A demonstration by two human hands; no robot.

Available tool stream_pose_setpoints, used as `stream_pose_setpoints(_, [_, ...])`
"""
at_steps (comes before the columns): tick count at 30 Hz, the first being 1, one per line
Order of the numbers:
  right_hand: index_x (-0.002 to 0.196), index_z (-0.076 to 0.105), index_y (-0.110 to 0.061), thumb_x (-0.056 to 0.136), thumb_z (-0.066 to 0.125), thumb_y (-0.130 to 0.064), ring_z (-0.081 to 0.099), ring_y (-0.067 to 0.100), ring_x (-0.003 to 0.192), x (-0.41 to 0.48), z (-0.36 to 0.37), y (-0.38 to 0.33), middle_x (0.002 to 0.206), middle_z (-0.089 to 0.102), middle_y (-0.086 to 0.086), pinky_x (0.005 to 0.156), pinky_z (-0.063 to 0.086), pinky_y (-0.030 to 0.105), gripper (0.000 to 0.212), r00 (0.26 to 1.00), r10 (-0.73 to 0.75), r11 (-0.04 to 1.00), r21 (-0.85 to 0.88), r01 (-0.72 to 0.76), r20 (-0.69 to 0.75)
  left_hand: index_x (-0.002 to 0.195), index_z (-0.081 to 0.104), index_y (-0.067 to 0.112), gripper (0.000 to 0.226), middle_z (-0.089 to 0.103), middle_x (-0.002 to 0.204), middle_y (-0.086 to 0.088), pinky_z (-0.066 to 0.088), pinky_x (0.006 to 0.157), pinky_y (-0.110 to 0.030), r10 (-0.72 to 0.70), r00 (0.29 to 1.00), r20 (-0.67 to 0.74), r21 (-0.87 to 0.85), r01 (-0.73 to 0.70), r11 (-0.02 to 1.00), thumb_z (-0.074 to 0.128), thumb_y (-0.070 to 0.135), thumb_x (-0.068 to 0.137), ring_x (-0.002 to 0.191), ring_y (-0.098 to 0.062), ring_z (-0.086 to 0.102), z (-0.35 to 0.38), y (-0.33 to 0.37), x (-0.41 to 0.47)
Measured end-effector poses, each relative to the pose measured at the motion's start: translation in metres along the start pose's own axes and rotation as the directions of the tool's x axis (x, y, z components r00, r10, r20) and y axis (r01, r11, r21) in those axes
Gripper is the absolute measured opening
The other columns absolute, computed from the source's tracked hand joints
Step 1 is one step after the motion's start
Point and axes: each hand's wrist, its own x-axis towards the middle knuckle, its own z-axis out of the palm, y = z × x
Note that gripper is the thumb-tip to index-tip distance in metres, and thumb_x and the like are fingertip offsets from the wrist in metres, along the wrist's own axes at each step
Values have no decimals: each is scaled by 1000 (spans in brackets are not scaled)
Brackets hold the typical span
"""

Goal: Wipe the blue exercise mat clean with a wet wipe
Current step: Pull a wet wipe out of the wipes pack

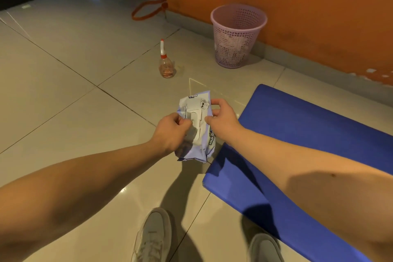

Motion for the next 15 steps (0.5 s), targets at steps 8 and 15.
stream_pose_setpoints(8, [135, 46, -14, 93, 60, 10, 73, 28, 95, -8, -21, 10, 115, 72, 16, 65, 60, 33, 51, 995, 75, 992, 97, -80, 59, 108, 48, 1, 18, 58, 100, -14, 59, 60, -35, -118, 992, 45, -253, 126, 959, 52, 16, 98, 86, -28, 63, -7, -15, -2])
stream_pose_setpoints(15, [132, 46, -16, 94, 61, 8, 74, 27, 96, -4, -11, 9, 112, 73, 14, 76, 62, 37, 48, 992, 55, 993, 101, -66, 112, 114, 65, 1, 27, 73, 91, -19, 60, 79, -40, -201, 937, 285, -293, 285, 913, 65, 9, 88, 81, -29, 70, -10, -29, -1])
